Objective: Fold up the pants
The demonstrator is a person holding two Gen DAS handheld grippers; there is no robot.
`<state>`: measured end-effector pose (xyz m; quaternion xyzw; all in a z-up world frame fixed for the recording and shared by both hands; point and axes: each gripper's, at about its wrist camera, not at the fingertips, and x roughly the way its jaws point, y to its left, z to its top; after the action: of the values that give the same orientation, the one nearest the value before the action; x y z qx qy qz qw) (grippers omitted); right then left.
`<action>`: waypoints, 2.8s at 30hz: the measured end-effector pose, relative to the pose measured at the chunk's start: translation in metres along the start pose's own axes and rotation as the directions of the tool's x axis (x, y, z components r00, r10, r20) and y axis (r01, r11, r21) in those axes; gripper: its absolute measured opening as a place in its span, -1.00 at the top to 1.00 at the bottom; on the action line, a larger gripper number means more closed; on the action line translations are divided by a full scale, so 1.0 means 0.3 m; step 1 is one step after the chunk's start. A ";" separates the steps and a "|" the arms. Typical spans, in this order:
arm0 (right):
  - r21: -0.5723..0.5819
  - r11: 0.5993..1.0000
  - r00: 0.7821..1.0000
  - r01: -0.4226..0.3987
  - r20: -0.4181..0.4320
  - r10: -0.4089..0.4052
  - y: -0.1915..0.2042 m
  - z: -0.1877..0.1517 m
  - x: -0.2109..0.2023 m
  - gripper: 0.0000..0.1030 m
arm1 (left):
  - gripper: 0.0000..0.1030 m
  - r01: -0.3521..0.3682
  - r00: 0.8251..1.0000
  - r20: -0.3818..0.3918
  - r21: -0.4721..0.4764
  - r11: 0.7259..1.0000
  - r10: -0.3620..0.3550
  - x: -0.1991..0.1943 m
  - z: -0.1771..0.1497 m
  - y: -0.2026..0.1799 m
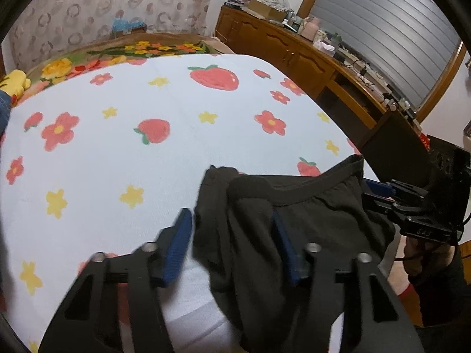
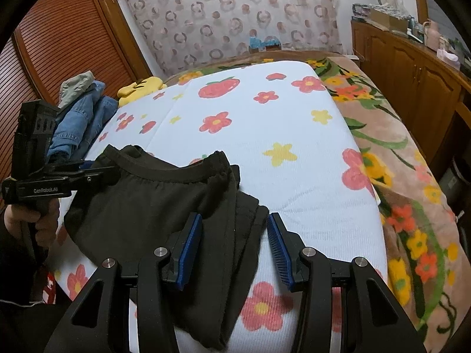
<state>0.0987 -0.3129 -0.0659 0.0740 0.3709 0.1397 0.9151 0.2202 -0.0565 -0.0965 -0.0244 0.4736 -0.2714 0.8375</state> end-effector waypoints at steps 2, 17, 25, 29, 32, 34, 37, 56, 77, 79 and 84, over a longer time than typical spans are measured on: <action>0.002 1.000 1.000 -0.009 -0.002 0.009 0.006 0.005 0.007 0.24 | 0.17 0.005 1.000 0.003 0.008 1.000 -0.005 0.004 -0.005 -0.008; -0.054 0.996 0.997 -0.069 0.041 0.071 0.063 0.082 0.003 0.78 | 0.67 0.050 0.993 0.102 0.046 0.998 -0.055 -0.126 0.007 -0.036; -0.174 0.980 0.989 -0.092 0.097 0.110 0.176 0.183 -0.005 0.79 | 0.67 -0.027 0.974 0.224 0.020 0.999 0.022 -0.301 0.037 0.022; -0.228 0.967 0.984 -0.111 0.112 0.139 0.238 0.224 0.009 0.79 | 0.67 -0.078 0.962 0.263 0.007 0.997 0.074 -0.360 0.046 0.057; -0.264 0.957 0.981 -0.120 0.119 0.156 0.282 0.251 0.017 0.79 | 0.67 -0.104 0.952 0.288 -0.006 0.995 0.101 -0.402 0.053 0.083; -0.285 0.950 0.978 -0.125 0.125 0.166 0.299 0.264 0.019 0.79 | 0.67 -0.121 0.946 0.303 -0.011 0.993 0.118 -0.429 0.054 0.097; -0.317 0.940 0.975 -0.129 0.132 0.179 0.321 0.297 0.023 0.79 | 0.67 -0.142 0.937 0.321 -0.016 0.990 0.139 -0.462 0.056 0.118; -0.471 0.864 0.950 -0.180 0.143 0.276 0.518 0.518 0.142 0.79 | 0.67 -0.240 0.869 0.420 -0.105 0.965 0.262 -0.675 0.064 0.291; -0.667 0.718 0.925 -0.198 0.114 0.361 0.825 0.794 0.407 0.79 | 0.67 -0.370 0.751 0.463 -0.295 0.881 0.471 -0.827 0.048 0.544; -0.682 0.704 0.926 -0.199 0.104 0.362 0.869 0.815 0.449 0.79 | 0.67 -0.372 0.746 0.458 -0.317 0.872 0.484 -0.825 0.034 0.571; -0.709 0.671 0.929 -0.217 0.061 0.365 0.976 0.868 0.559 0.79 | 0.67 -0.372 0.736 0.446 -0.361 0.855 0.509 -0.830 -0.003 0.618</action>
<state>0.3371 0.0091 0.0798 -0.2008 0.1821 0.4043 0.8735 0.1989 0.2206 0.0421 -0.0883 0.2476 0.0150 0.9647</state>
